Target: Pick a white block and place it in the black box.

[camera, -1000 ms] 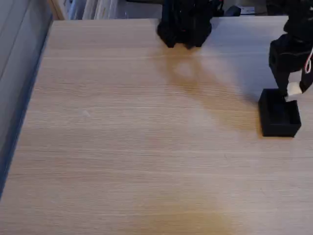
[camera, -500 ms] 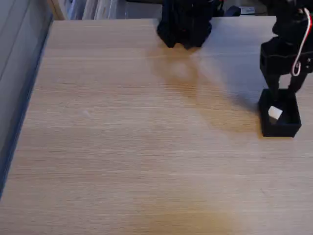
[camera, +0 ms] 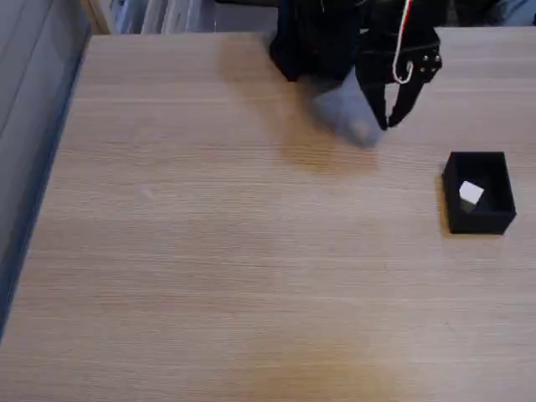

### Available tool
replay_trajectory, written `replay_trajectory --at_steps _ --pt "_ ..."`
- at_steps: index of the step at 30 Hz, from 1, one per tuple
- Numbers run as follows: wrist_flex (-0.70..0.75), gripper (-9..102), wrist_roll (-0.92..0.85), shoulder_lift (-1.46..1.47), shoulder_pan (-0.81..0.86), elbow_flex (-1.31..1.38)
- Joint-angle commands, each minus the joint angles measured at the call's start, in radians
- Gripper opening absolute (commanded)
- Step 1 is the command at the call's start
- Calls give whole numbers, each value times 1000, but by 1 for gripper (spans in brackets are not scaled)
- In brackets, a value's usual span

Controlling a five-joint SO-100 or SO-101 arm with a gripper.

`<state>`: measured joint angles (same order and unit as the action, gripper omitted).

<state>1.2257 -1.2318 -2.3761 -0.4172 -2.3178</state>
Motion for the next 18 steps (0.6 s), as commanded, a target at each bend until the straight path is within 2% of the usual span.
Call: replay_trajectory --at_steps 1,12,15,18 --pt "-35 0 -100 -202 46 -147" --pt "-190 0 -405 -663 275 -675" --pt "-173 0 -430 -770 324 -772" --pt "-67 0 -393 -842 316 -787"
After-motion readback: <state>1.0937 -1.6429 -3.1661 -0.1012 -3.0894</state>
